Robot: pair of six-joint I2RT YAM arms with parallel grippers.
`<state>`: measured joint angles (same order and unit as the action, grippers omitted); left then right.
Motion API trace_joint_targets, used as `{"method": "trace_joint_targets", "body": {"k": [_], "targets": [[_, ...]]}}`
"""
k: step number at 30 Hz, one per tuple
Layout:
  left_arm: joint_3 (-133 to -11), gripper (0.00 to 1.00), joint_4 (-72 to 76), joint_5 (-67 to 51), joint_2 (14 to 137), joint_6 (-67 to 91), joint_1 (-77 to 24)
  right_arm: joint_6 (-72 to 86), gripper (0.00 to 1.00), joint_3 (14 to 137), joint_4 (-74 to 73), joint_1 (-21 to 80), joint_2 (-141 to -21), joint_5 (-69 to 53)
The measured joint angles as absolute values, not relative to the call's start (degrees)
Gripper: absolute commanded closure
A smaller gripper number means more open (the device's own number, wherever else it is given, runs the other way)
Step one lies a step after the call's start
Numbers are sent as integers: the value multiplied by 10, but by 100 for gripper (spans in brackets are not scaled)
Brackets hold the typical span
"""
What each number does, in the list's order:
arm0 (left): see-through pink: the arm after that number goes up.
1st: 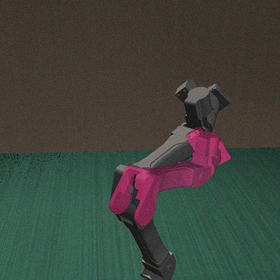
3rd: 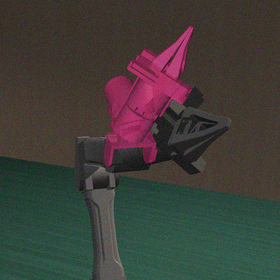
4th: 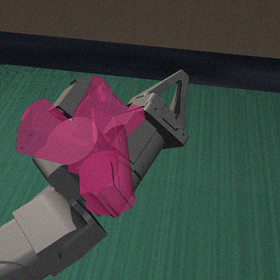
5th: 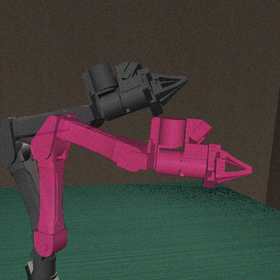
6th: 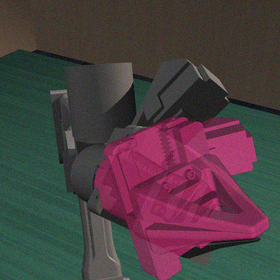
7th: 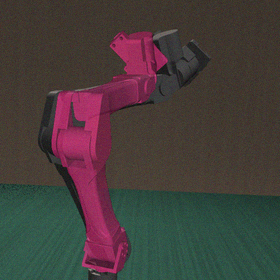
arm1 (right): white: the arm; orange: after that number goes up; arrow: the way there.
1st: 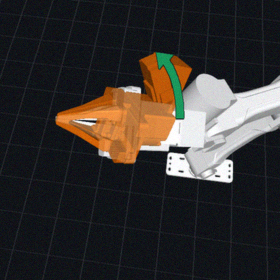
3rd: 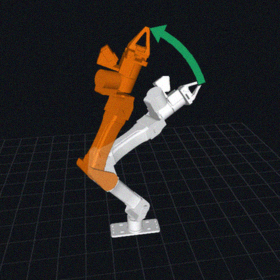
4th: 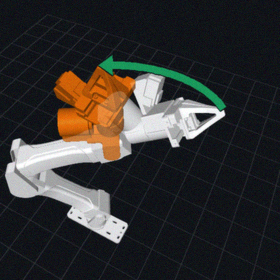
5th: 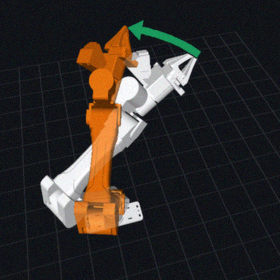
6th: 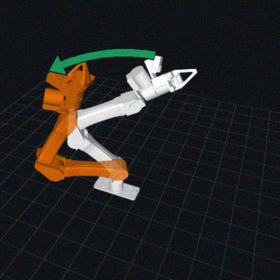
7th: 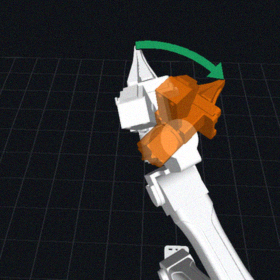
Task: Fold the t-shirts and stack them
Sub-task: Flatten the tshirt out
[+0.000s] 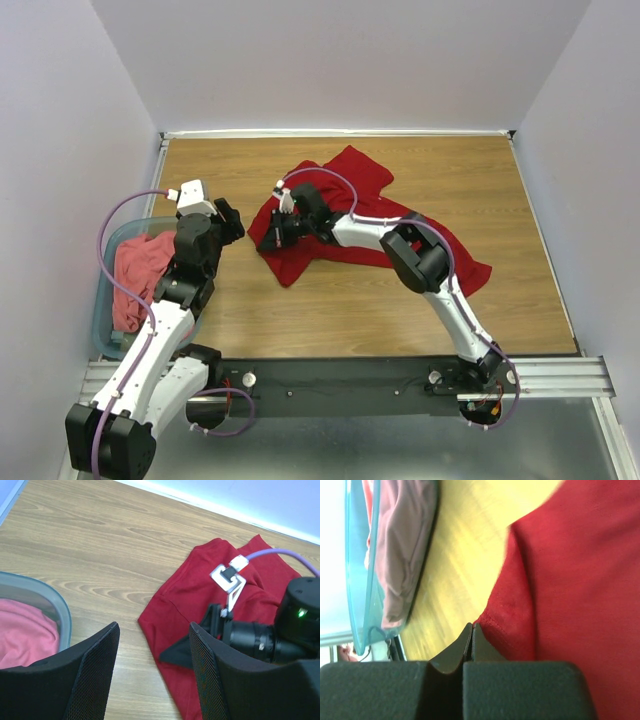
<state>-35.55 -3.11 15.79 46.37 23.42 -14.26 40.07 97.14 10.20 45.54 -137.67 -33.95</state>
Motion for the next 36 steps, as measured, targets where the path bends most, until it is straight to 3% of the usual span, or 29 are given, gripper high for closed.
{"method": "trace_joint_targets", "body": {"k": [5,8,10,13,18,23,36], "targets": [[-356,34,-31,158,460,234,-142,406,97,975,101,492,-1377,-340],[-355,35,-31,158,457,235,-142,415,86,990,101,519,-1377,-343],[-355,34,-31,158,456,235,-142,421,68,1001,102,529,-1377,-345],[-355,34,-31,158,455,236,-142,435,56,1014,103,544,-1377,-355],[-351,34,-31,158,451,236,-141,440,53,997,105,545,-1367,-351],[-349,34,-31,158,446,237,-139,412,49,881,58,522,-1274,-303],[-348,34,-31,140,447,238,-139,323,44,587,-135,320,-907,33]]}}
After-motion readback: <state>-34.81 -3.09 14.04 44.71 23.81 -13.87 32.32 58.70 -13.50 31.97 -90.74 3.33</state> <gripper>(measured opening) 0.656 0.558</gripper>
